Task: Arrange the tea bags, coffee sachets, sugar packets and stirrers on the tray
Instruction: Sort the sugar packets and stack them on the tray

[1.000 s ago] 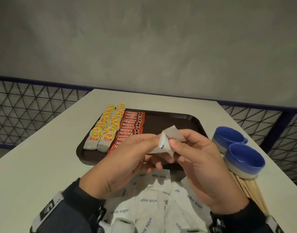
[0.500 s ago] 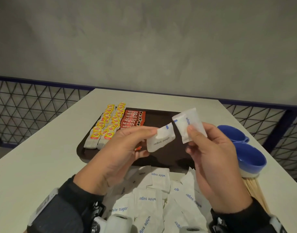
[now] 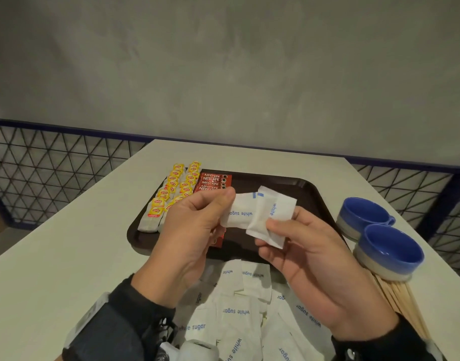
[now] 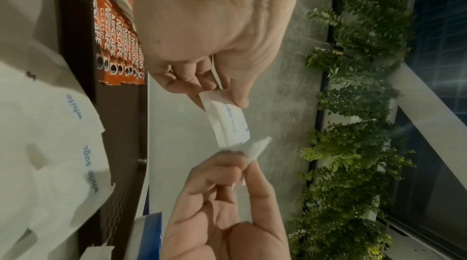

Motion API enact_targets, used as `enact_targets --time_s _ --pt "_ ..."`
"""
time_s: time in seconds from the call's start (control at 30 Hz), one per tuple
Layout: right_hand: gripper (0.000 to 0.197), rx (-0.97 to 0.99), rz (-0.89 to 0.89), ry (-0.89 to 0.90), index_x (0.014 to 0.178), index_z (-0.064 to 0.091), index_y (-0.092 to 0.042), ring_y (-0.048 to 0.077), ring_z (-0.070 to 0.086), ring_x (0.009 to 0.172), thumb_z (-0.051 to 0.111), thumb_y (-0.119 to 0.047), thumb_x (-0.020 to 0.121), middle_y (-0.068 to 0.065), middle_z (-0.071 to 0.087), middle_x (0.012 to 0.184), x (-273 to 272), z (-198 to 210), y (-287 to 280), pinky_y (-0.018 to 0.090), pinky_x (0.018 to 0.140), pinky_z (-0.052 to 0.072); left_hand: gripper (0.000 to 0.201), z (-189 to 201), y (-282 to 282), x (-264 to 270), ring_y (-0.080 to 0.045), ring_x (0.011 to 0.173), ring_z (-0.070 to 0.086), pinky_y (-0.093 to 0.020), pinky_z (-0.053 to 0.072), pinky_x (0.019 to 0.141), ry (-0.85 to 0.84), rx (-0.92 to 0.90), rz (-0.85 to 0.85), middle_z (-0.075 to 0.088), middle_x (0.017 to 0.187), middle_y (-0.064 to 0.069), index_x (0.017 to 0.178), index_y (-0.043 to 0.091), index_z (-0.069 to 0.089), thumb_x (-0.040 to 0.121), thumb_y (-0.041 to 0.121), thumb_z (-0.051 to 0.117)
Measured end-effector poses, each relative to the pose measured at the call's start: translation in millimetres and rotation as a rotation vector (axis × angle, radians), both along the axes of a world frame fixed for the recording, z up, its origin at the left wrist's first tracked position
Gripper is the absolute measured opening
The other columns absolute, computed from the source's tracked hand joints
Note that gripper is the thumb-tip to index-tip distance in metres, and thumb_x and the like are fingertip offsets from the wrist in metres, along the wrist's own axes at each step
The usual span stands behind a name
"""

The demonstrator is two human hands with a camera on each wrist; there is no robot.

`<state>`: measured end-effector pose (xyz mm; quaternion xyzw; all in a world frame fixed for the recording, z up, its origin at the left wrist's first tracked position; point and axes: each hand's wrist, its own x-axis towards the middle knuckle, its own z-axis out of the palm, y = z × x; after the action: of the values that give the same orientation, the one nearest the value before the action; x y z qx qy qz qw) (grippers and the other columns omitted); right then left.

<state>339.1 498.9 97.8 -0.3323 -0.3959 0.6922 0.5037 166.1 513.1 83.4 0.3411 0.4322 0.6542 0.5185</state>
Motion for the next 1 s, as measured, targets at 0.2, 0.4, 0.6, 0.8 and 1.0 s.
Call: enact_targets --time_s 0.2,0.4,0.6,0.8,1.0 --pt "0.029 -0.043 -0.062 -0.007 0.116 0.072 -0.013 0.026 0.076 0.098 0.068 -0.008 0.087 0.008 0.078 0.108 -4 -5 3 0.033 0.080 0.063 0.028 0 -1 2 -0.015 0.075 0.075 -0.023 0.059 0.063 -0.093 0.118 -0.084 0.075 0.074 -0.004 0.095 0.010 0.068 0.070 0.014 0.080" --pt "0.023 0.023 -0.126 -0.103 0.112 0.071 -0.012 0.023 0.074 0.090 0.070 -0.010 0.089 0.009 0.079 0.103 -4 -9 3 0.034 0.075 0.060 0.028 0 -5 4 -0.017 0.074 0.072 -0.029 0.057 0.066 0.123 0.115 -0.167 0.076 0.088 -0.011 0.098 0.010 0.074 0.071 0.009 0.084" --pt "0.034 0.226 -0.251 -0.256 0.111 0.062 -0.015 0.025 0.076 0.094 0.075 -0.015 0.079 0.003 0.079 0.099 -3 -7 2 0.040 0.078 0.057 0.024 4 -8 6 -0.013 0.066 0.063 -0.027 0.048 0.058 0.238 0.110 -0.225 0.072 0.072 0.003 0.096 0.018 0.080 0.077 0.033 0.078" --pt "0.036 0.279 -0.227 -0.315 0.109 0.070 -0.019 0.019 0.075 0.087 0.075 -0.026 0.074 0.001 0.079 0.096 -4 -8 1 0.038 0.076 0.059 0.009 1 -9 8 -0.014 0.070 0.071 -0.025 0.055 0.062 0.301 0.144 -0.189 0.078 0.080 -0.002 0.077 0.017 0.079 0.085 0.023 0.078" --pt "0.011 0.298 -0.225 -0.370 0.093 0.079 -0.026 0.014 0.068 0.074 0.070 -0.021 0.089 0.005 0.077 0.088 -3 -13 2 0.032 0.070 0.059 0.010 2 -10 9 -0.020 0.071 0.075 -0.029 0.062 0.064 0.229 0.143 -0.185 0.080 0.085 -0.010 0.087 0.011 0.077 0.082 0.020 0.079"
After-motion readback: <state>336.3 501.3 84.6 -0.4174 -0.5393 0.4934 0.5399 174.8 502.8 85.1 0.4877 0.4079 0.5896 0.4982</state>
